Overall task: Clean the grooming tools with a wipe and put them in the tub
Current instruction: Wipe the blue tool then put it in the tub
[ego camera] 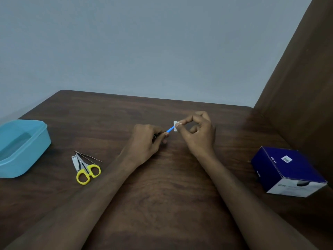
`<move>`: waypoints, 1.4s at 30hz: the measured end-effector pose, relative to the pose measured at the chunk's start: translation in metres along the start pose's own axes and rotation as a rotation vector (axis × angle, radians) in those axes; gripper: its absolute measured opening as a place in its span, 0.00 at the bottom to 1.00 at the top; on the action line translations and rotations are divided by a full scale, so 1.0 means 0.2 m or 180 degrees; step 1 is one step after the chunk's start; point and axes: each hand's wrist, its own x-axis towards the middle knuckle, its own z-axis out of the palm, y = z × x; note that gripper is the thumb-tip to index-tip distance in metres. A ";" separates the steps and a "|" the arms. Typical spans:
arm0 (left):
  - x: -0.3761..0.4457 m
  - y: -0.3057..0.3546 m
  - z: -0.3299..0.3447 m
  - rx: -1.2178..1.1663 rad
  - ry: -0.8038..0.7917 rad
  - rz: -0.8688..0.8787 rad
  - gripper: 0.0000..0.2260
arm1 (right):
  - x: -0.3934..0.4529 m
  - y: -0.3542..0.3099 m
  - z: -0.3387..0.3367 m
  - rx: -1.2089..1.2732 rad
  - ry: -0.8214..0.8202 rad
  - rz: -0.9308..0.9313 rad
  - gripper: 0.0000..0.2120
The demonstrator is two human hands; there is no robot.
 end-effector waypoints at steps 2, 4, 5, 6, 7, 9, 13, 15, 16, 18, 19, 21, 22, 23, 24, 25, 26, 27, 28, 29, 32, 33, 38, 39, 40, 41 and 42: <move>0.00 0.00 0.00 0.0002 0.0011 -0.0013 0.10 | 0.01 0.00 0.01 -0.0180 0.0099 0.0063 0.09; 0.01 0.01 -0.01 -0.0026 0.0030 -0.0076 0.09 | 0.03 0.01 0.00 -0.0178 0.0472 0.0219 0.10; 0.00 0.01 -0.01 -0.0028 0.0035 -0.0099 0.10 | 0.04 0.02 -0.01 -0.0146 0.0663 0.0253 0.10; 0.00 0.01 -0.01 -0.0024 0.0029 -0.0110 0.10 | 0.05 0.03 -0.02 -0.0102 0.0796 0.0269 0.10; 0.00 0.01 0.00 -0.0021 0.0015 -0.0118 0.11 | 0.05 0.03 -0.03 -0.0034 0.0849 0.0267 0.11; 0.01 0.00 0.00 -0.0042 -0.0008 -0.0134 0.11 | 0.04 0.02 -0.02 0.0118 0.0672 0.0181 0.10; 0.01 0.00 0.00 -0.0018 -0.0049 -0.0102 0.12 | 0.01 0.01 0.01 -0.0023 -0.0018 -0.0062 0.09; 0.01 0.00 0.00 -0.0016 -0.0037 -0.0092 0.12 | 0.02 0.02 0.01 -0.0198 0.0180 0.0078 0.10; 0.01 0.00 0.01 -0.0005 -0.0026 -0.0096 0.12 | 0.03 0.03 0.00 -0.0236 0.0375 0.0192 0.10; 0.01 0.01 0.01 0.0003 -0.0029 -0.0120 0.12 | 0.04 0.04 -0.02 -0.0191 0.0675 0.0308 0.11; 0.01 0.01 0.01 -0.0003 -0.0038 -0.0125 0.12 | 0.04 0.04 -0.02 -0.0145 0.0706 0.0284 0.11; 0.01 0.01 0.00 -0.0023 -0.0044 -0.0112 0.12 | 0.03 0.02 -0.01 -0.0058 0.0479 0.0122 0.10; 0.01 0.01 0.00 -0.0027 -0.0042 -0.0094 0.12 | 0.02 0.01 0.00 -0.0066 0.0280 0.0032 0.10; 0.01 0.01 0.00 -0.0024 -0.0040 -0.0075 0.12 | 0.01 0.00 0.01 -0.0131 0.0123 -0.0029 0.10; 0.01 0.01 0.00 -0.0017 -0.0038 -0.0065 0.12 | 0.01 0.01 0.01 -0.0236 0.0088 -0.0051 0.10; 0.01 0.01 0.00 -0.0009 -0.0042 -0.0070 0.12 | 0.02 0.02 0.01 -0.0328 0.0185 -0.0025 0.10; 0.01 0.00 0.00 -0.0008 -0.0052 -0.0088 0.12 | 0.03 0.03 0.00 -0.0381 0.0361 0.0053 0.11; 0.01 0.01 0.00 -0.0015 -0.0059 -0.0117 0.12 | 0.04 0.04 -0.01 -0.0375 0.0535 0.0156 0.12; 0.01 0.01 0.00 -0.0021 -0.0061 -0.0144 0.12 | 0.04 0.05 -0.02 -0.0320 0.0652 0.0250 0.12; 0.01 0.01 0.00 -0.0020 -0.0057 -0.0156 0.12 | 0.04 0.05 -0.02 -0.0237 0.0680 0.0279 0.12; 0.01 0.00 0.00 -0.0033 -0.0046 -0.0119 0.12 | 0.01 0.01 0.00 0.0011 0.0202 0.0027 0.10; 0.01 0.00 0.00 -0.0043 -0.0054 -0.0090 0.12 | 0.00 0.00 0.01 0.0020 -0.0044 -0.0072 0.10; 0.01 0.01 0.00 0.0024 -0.0036 -0.0124 0.12 | 0.02 0.02 -0.01 -0.0390 0.0303 0.0098 0.13; 0.01 0.01 0.00 0.0005 -0.0009 -0.0153 0.12 | 0.03 0.02 -0.01 -0.0400 0.0469 0.0145 0.14; 0.01 0.01 0.00 -0.0020 0.0008 -0.0169 0.12 | 0.03 0.02 -0.02 -0.0372 0.0584 0.0142 0.14; 0.01 0.00 0.00 -0.0037 0.0015 -0.0166 0.12 | 0.03 0.02 -0.01 -0.0313 0.0615 0.0104 0.13; 0.01 0.00 0.00 -0.0036 0.0018 -0.0150 0.12 | 0.02 0.01 -0.01 -0.0237 0.0548 0.0044 0.12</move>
